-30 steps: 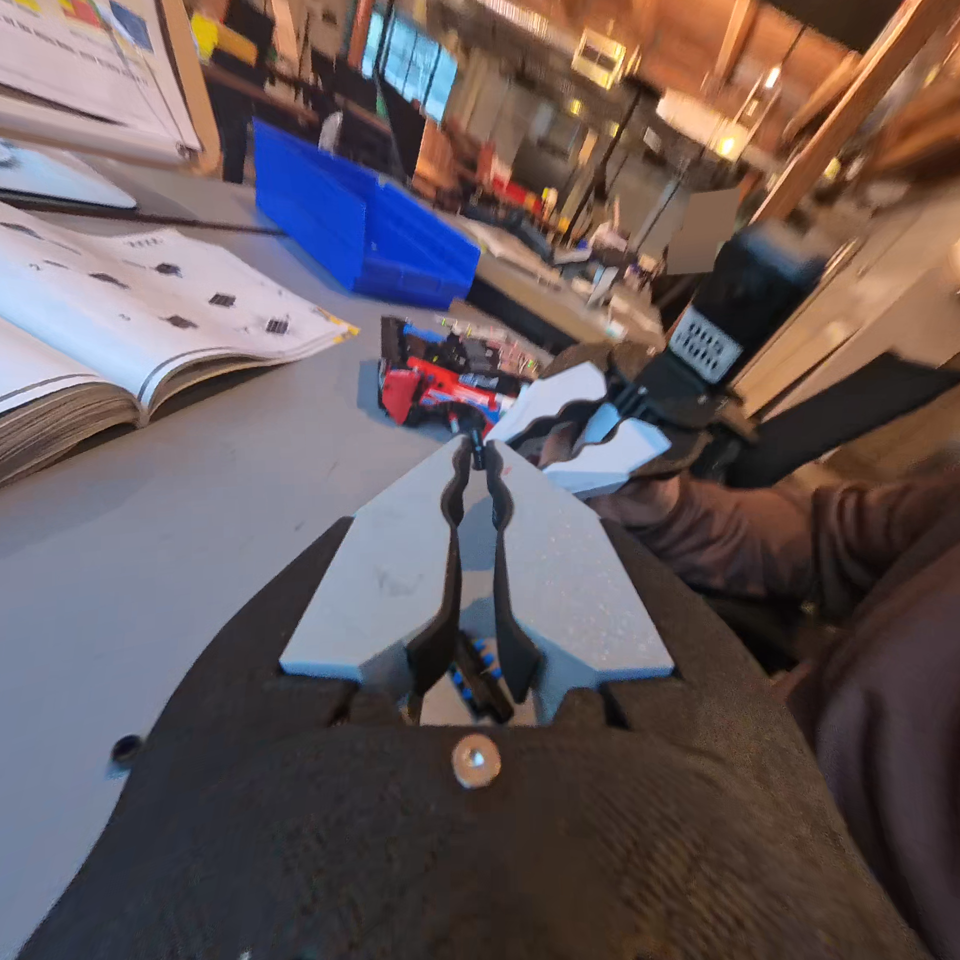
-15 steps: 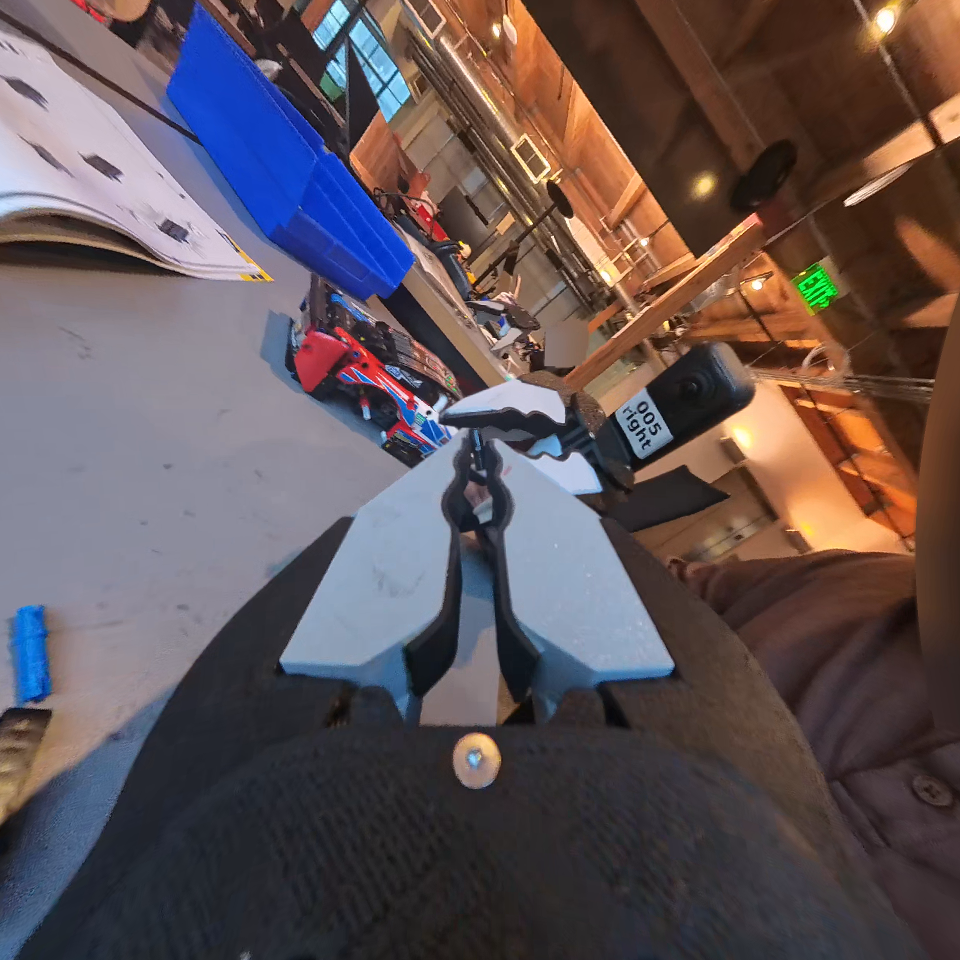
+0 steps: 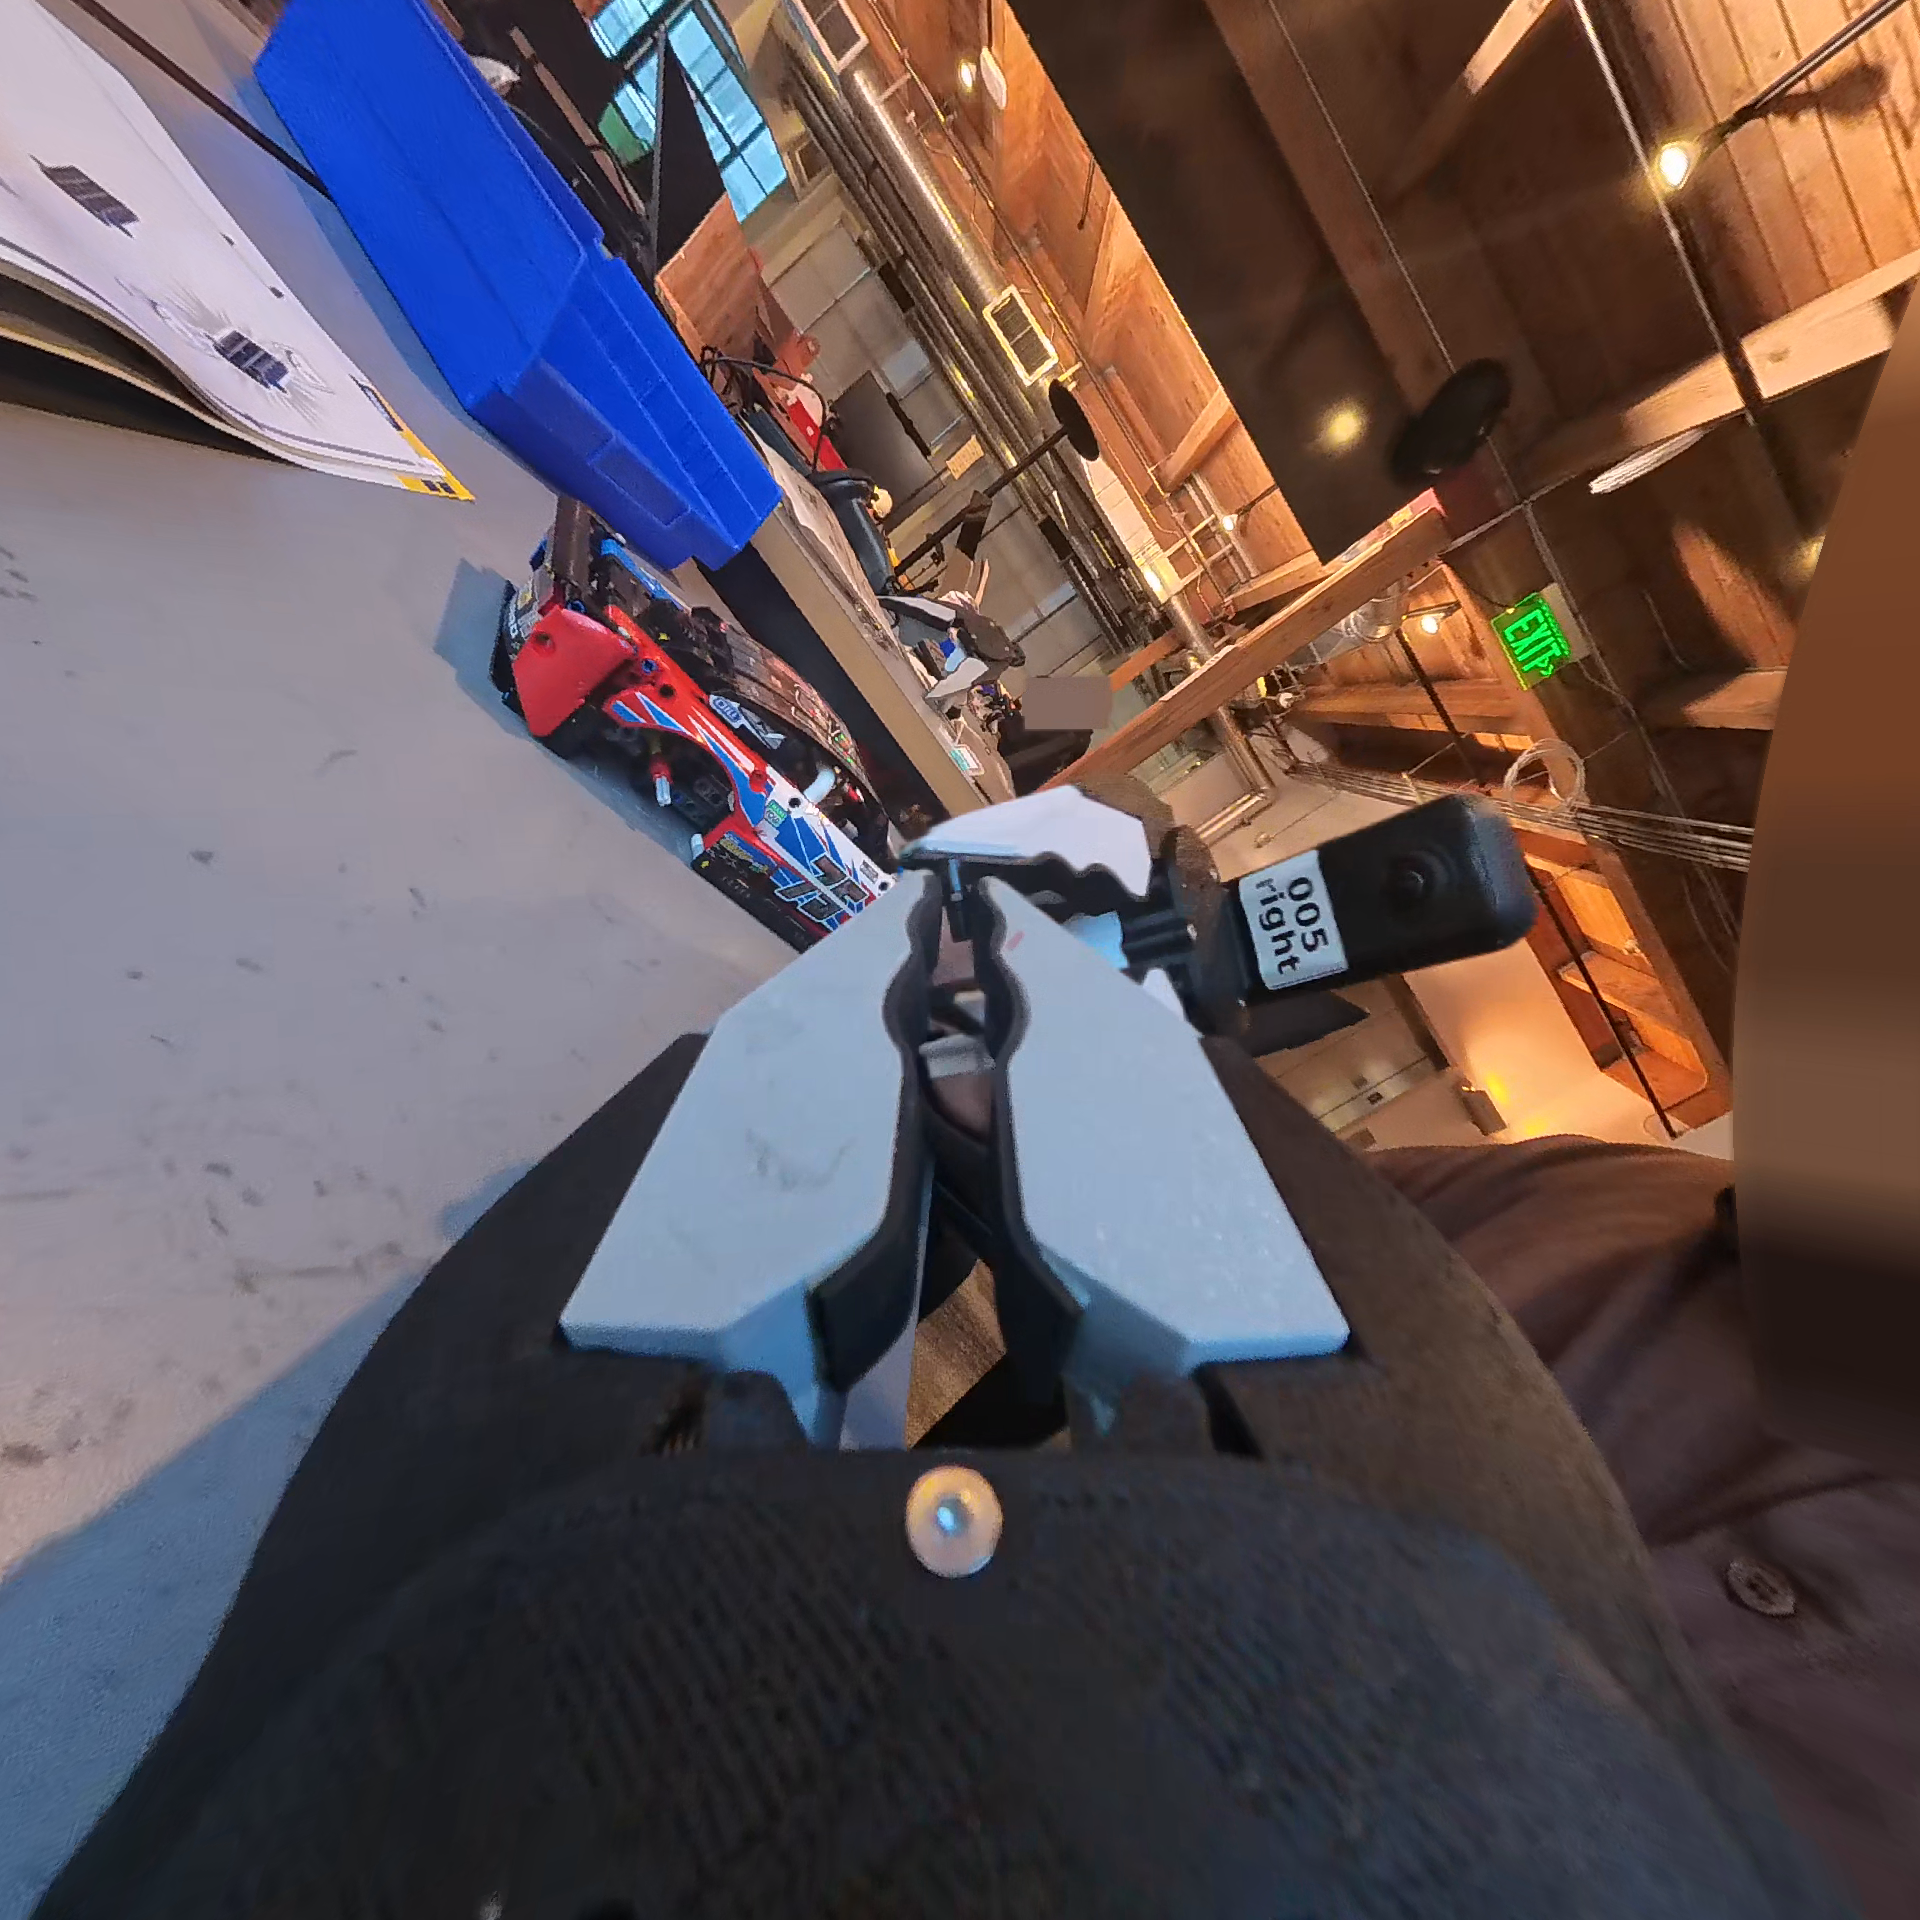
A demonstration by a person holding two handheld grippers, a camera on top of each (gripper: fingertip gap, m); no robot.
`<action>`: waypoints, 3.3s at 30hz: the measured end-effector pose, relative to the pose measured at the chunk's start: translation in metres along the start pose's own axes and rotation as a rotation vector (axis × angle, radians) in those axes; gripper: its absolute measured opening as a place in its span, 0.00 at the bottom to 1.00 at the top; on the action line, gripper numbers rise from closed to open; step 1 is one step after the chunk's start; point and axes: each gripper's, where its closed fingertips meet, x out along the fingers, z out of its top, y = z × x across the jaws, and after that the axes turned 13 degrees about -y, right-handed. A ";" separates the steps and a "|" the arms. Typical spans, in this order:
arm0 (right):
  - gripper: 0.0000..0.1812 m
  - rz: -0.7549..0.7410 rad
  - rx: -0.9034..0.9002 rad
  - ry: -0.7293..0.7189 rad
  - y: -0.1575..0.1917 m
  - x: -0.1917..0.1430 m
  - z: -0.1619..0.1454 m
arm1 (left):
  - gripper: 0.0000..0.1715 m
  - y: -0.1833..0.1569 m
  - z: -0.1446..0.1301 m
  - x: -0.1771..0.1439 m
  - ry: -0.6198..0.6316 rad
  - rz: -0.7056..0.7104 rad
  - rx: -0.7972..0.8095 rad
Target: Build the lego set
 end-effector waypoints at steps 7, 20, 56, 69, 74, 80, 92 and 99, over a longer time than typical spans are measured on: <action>0.09 -0.003 -0.010 -0.004 0.000 -0.001 0.001 | 0.01 0.005 -0.004 -0.002 -0.005 0.010 -0.034; 0.09 0.036 -0.017 0.022 0.002 -0.002 -0.006 | 0.01 0.012 -0.009 -0.002 0.031 0.004 -0.003; 0.09 -0.056 0.266 0.006 -0.048 -0.001 -0.047 | 0.12 0.063 0.065 -0.025 0.156 0.122 0.854; 0.09 -0.032 0.359 -0.028 -0.052 -0.003 -0.045 | 0.26 0.063 0.037 -0.017 0.289 0.091 0.899; 0.09 0.072 0.484 -0.067 -0.042 0.001 -0.037 | 0.19 0.060 0.016 -0.016 0.382 0.065 1.058; 0.09 0.382 1.036 -0.222 -0.013 0.001 -0.001 | 0.10 0.038 -0.002 -0.018 0.404 -0.007 1.263; 0.09 0.383 0.969 -0.191 0.016 0.007 0.009 | 0.13 0.028 -0.002 -0.027 0.307 0.057 1.399; 0.09 0.329 0.848 -0.211 0.008 0.009 0.003 | 0.12 0.036 0.004 -0.029 0.279 0.064 1.288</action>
